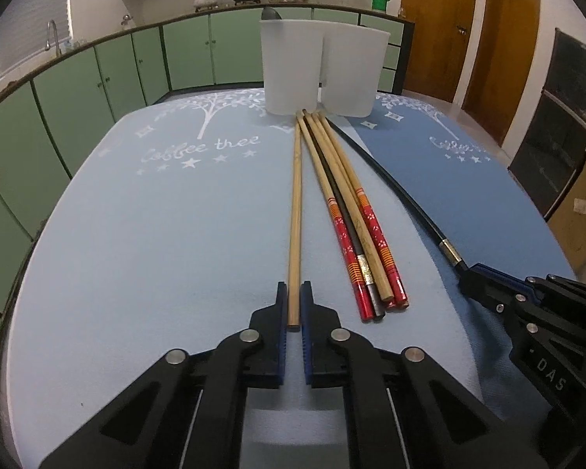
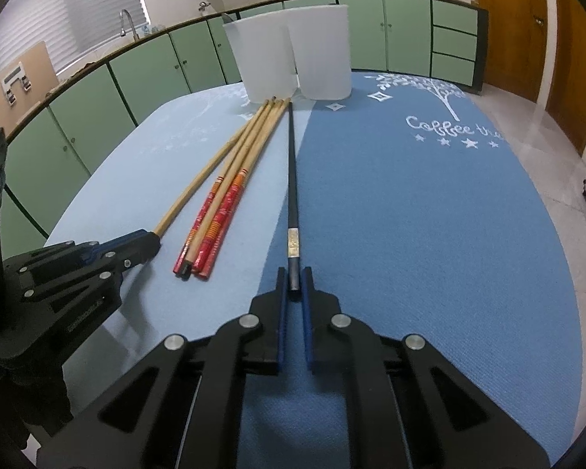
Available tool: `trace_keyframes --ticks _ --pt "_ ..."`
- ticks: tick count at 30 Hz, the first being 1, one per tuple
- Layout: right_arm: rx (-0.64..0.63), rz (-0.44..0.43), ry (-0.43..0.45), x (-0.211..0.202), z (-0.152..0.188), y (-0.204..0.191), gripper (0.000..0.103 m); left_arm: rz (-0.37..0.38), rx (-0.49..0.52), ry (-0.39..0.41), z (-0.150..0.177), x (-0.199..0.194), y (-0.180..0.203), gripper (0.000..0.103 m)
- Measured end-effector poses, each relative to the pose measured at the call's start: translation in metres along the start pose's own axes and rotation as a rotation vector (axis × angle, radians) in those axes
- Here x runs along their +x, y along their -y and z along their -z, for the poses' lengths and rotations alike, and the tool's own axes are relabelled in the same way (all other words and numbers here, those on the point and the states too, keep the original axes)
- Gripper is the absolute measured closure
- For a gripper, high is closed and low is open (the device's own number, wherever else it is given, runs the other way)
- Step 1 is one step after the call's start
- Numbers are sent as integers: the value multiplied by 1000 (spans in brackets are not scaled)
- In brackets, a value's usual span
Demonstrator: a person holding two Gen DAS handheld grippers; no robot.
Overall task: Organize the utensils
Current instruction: 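Grasp a wooden chopstick with the left gripper while the right gripper holds the black chopstick, then lower both held chopsticks into the caddy and open both grippers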
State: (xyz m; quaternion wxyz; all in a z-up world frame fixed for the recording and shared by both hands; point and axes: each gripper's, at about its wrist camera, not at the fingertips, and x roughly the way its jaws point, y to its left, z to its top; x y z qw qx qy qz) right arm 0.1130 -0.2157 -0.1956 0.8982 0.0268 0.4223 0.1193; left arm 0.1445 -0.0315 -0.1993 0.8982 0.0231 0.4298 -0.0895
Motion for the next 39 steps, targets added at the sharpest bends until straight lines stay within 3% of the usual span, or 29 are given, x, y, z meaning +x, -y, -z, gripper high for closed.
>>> trace_keyframes --ticks 12,24,39 --pt "-3 -24 127 -53 -31 2 97 14 4 118 -24 -62 -11 97" --pt "-2 -68 246 -101 -87 6 97 28 -8 298 -77 -123 -23 97" --pt "-47 -95 271 -114 -179 7 97 72 41 349 -146 -121 -21 97"
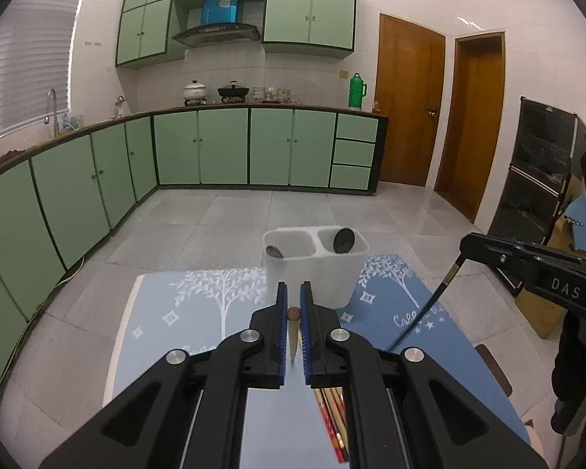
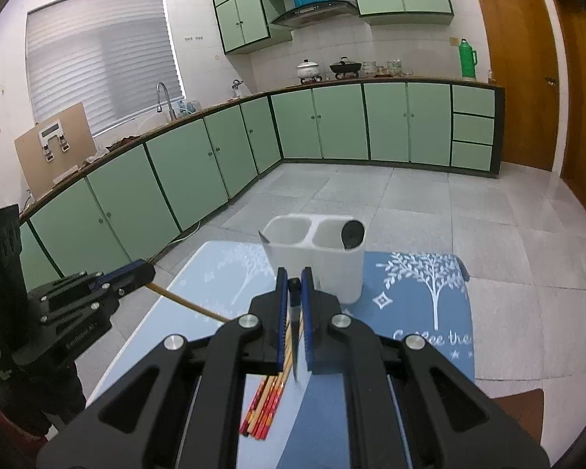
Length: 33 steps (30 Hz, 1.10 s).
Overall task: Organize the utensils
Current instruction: 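Lower both held chopsticks into the caddy and open both grippers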
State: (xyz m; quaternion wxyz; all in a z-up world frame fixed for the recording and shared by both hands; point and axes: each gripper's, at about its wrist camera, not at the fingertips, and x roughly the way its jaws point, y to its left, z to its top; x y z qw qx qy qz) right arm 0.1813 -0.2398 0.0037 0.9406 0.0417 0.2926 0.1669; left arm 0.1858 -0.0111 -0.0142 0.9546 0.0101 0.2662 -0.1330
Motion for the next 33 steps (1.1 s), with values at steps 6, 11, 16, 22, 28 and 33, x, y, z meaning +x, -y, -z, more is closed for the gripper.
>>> trace_keyframes --ticks 6,11,16,22,28,33 --pt "-18 -3 10 4 -16 2 97 7 12 8 -9 7 4 97" --pt "-17 -6 36 2 -30 6 97 8 9 21 -15 10 2 97" --pt "-25 -8 76 -7 -49 10 97 18 7 76 -29 -1 1 97" --pt "-43 6 172 -16 -95 14 97 25 17 208 -74 -19 5 97" --pt "-46 17 237 -2 -136 22 97 22 13 302 -119 -7 9 97" --pt "-41 31 237 24 -146 33 97 24 1 290 -129 37 8 97"
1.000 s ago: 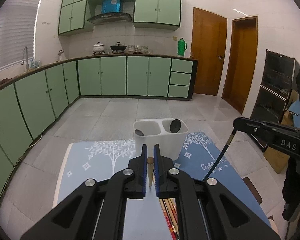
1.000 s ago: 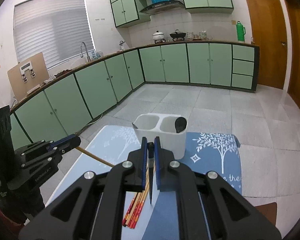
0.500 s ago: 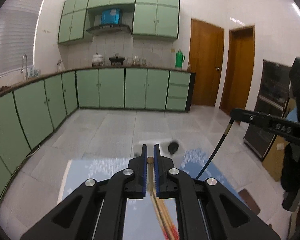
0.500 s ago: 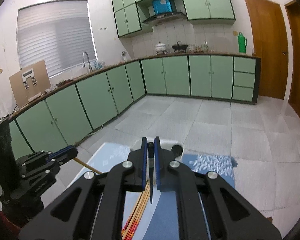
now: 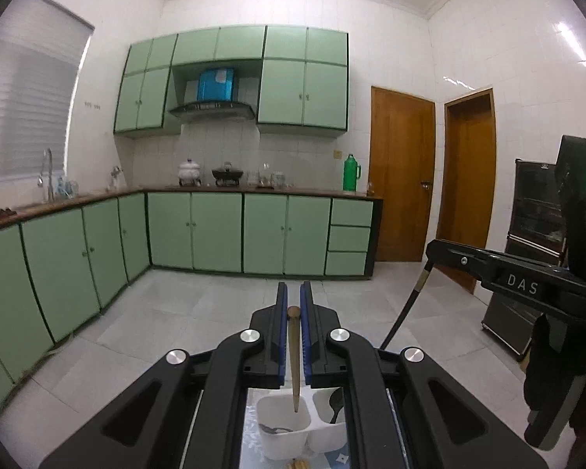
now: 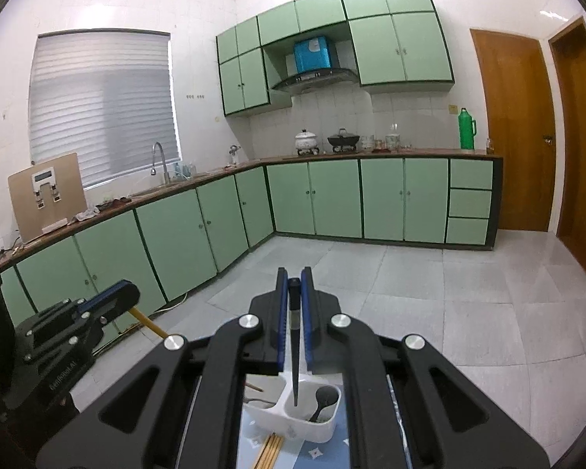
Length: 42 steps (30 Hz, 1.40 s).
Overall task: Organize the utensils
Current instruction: 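Lower both held chopsticks into the caddy and open both grippers, then withdraw both grippers back over the remaining chopsticks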
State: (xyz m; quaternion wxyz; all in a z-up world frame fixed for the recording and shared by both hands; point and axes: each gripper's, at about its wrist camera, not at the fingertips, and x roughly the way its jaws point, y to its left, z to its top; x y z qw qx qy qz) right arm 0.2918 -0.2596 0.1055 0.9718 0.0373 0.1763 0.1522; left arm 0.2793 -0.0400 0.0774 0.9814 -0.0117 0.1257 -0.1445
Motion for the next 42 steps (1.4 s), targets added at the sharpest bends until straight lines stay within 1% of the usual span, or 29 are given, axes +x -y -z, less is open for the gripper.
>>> trace_keyframes --ticks 2,6,10,12,14,15,16,17,18,20,22,23,24,25,26,27,29,31,34,37,42 --pt "4 5 -15 13 5 4 97 0 -9 -23 9 17 -3 97" --pt "0 17 -69 41 27 10 97 -1 -12 -88 30 45 -7 97" --pt "2 5 -123 58 47 12 97 10 -11 -135 45 58 -8 96" --pt "7 5 -154 66 55 13 95 7 -13 -154 49 62 -9 96" --pt "12 7 -170 67 61 13 92 9 -18 -167 52 62 -10 92" --pt "13 15 -170 65 63 13 88 7 -19 -167 53 58 -11 90" --pt "14 19 -164 61 63 12 80 4 -19 -163 53 54 -12 86" --pt "16 26 -156 56 63 12 76 1 -20 -157 52 48 -13 81" --pt "18 39 -144 50 63 12 71 -2 -24 -149 51 42 -13 79" --pt "18 68 -122 34 62 11 65 -3 -33 -136 51 27 -16 73" --pt "18 89 -111 21 64 12 52 -12 -32 -126 53 10 -17 67" --pt "20 98 -105 12 67 11 51 -15 -30 -124 55 3 -17 64" --pt "21 100 -101 5 70 12 48 -20 -30 -124 58 -6 -18 63" --pt "23 101 -99 -3 75 12 42 -24 -29 -128 62 -12 -17 59" --pt "28 107 -97 -13 82 11 40 -30 -29 -134 68 -20 -15 56" --pt "34 109 -95 -20 88 12 35 -36 -33 -141 74 -26 -16 53" --pt "46 113 -100 -34 104 11 28 -42 -44 -167 91 -39 -17 48" --pt "65 116 -111 -43 120 9 18 -59 -44 -199 109 -49 -17 44" --pt "85 122 -137 -56 153 3 13 -70 -48 -243 135 -58 -19 40" --pt "104 138 -172 -63 185 -5 12 -80 -54 -297 164 -63 -20 37" --pt "172 127 -259 -60 233 -14 12 -83 -72 -389 208 -66 -22 37"
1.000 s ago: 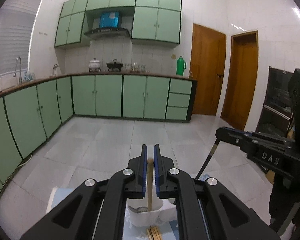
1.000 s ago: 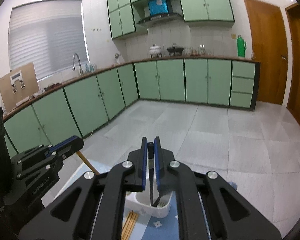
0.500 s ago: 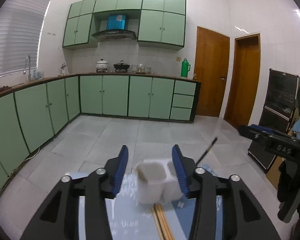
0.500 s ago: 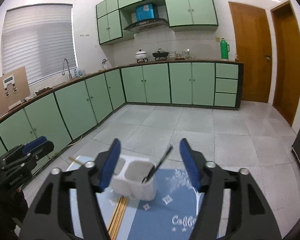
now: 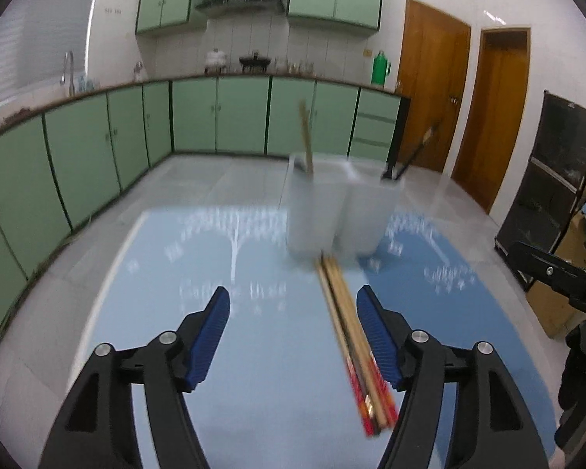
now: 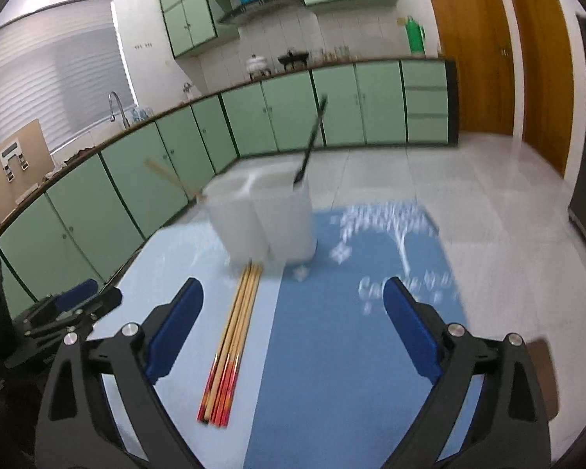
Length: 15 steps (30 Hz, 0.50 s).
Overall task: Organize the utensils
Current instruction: 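Withdraw both grippers back over the remaining chopsticks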
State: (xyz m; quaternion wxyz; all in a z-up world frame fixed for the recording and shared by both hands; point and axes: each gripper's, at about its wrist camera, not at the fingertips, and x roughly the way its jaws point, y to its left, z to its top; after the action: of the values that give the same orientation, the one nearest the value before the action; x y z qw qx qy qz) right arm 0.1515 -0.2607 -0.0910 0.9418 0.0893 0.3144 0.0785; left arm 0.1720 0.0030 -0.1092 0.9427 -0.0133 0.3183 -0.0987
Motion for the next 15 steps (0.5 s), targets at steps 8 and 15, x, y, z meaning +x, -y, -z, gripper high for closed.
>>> trace_keyframes --ticks 8,15 --pt "-29 28 -102 21 54 -18 12 -27 -10 -142 54 25 -10 36" --pt "-69 57 -165 38 86 -30 13 -50 -5 -191 71 29 -19 36"
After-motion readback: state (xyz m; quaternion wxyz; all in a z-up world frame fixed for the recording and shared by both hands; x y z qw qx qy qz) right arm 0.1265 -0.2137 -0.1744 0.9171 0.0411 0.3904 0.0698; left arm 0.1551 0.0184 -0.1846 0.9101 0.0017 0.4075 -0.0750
